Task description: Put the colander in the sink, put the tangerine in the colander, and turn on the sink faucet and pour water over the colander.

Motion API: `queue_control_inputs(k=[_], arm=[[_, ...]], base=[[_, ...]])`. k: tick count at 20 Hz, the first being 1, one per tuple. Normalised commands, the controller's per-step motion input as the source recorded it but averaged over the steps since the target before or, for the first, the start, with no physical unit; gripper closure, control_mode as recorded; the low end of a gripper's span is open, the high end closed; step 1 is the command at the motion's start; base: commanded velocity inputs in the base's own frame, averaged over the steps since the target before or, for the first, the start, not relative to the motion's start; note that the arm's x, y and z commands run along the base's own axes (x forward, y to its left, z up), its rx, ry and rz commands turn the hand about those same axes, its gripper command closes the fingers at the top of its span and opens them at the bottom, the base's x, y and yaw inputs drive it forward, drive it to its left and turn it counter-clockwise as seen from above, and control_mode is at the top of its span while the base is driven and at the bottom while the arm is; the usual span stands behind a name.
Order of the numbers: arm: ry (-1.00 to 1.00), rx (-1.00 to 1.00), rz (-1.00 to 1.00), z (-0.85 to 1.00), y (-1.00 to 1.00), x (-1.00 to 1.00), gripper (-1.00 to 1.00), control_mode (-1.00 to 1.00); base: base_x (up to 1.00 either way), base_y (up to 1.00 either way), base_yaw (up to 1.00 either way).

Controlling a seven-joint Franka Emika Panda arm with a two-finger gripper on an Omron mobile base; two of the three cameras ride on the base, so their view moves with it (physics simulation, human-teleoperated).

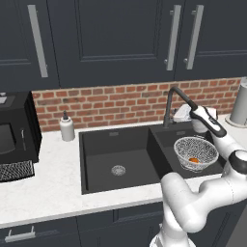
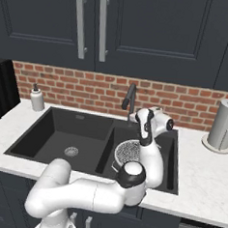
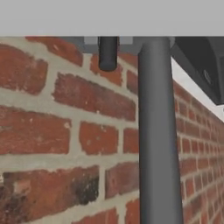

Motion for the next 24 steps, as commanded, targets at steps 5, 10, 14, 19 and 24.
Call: queue_control_inputs(k=[5,10,14,19,24], arm=[[0.0,0.0,0.0,-0.05,-0.06,0.34,1.0,-1.0],[0.0,0.0,-0.03,-0.14,-0.38,0.35,1.0,-1.0],[0.0,0.0,-0.14,-0.27,-0.85,0.04,1.0,-1.0],[0.0,0.0,-0.17,-0.43,-1.0,0.0,1.0,-1.0],[0.0,0.0,-0.19,-0.74,-1.0,-0.02,1.0,-1.0]], base=[[0.0,0.0,0.0],[0.0,0.0,0.0],[0.0,0.0,0.0],[0.0,0.0,0.0],[0.0,0.0,0.0]])
